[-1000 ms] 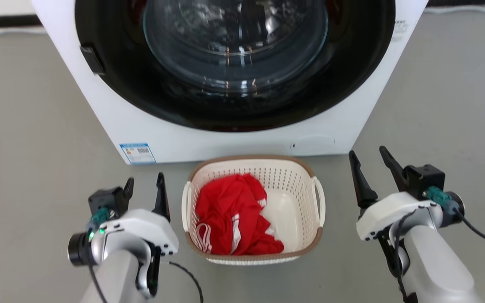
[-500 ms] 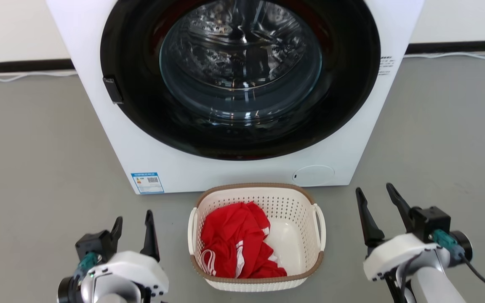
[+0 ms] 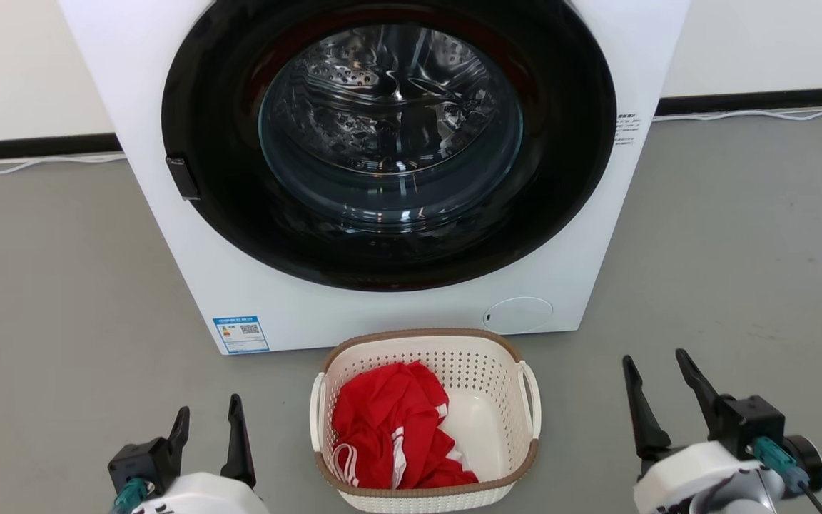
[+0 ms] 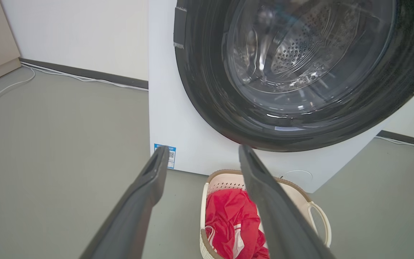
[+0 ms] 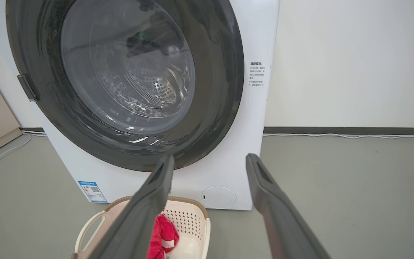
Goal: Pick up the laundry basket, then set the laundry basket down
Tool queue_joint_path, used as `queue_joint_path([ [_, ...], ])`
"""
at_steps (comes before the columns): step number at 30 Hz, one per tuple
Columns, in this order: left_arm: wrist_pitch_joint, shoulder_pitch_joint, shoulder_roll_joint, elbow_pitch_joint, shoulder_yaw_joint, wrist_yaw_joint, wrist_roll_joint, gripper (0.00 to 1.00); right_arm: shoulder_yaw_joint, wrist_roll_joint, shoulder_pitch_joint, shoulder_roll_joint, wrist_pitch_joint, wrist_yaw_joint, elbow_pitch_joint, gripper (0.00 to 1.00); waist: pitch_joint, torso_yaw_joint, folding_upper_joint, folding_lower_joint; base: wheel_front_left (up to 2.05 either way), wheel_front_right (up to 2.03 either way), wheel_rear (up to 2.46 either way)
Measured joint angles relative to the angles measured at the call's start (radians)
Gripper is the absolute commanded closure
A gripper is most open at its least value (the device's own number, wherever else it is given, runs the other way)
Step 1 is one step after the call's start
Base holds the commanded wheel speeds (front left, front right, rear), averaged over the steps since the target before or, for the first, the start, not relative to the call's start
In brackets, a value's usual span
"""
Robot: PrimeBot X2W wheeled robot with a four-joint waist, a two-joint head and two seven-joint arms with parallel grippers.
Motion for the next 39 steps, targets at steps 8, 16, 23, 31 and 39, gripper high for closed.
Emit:
queue_joint_path([
  [8,0.000,0.053,0.000,-0.058,0.001,0.014,-0.008,0.00,-0.025,-0.006,0.051,0.001,0.000,0.000,-0.028,0.00,-0.017,-0.008,0.0000,0.0000,0.00,0.00,0.00],
  [16,0.000,0.072,0.001,-0.104,0.002,0.041,-0.017,0.00,-0.039,-0.006,0.064,0.002,0.000,0.000,-0.042,0.00,-0.023,-0.007,0.0000,0.0000,0.00,0.00,0.00],
  [23,0.002,0.110,-0.009,-0.052,-0.001,0.039,-0.018,1.00,-0.037,-0.005,0.093,0.008,0.003,-0.001,0.003,1.00,-0.025,-0.005,0.0000,0.0000,0.00,0.00,0.00],
  [31,0.028,0.123,-0.010,-0.042,0.002,0.030,-0.089,1.00,-0.044,0.078,0.105,0.012,0.026,-0.001,0.016,1.00,-0.026,-0.001,0.0000,0.0005,0.00,0.00,0.00],
  [39,0.049,0.122,-0.009,-0.048,0.010,0.020,-0.172,1.00,-0.044,0.184,0.105,0.012,0.047,-0.001,-0.002,1.00,-0.022,0.003,0.0000,0.0003,0.00,0.00,0.00],
])
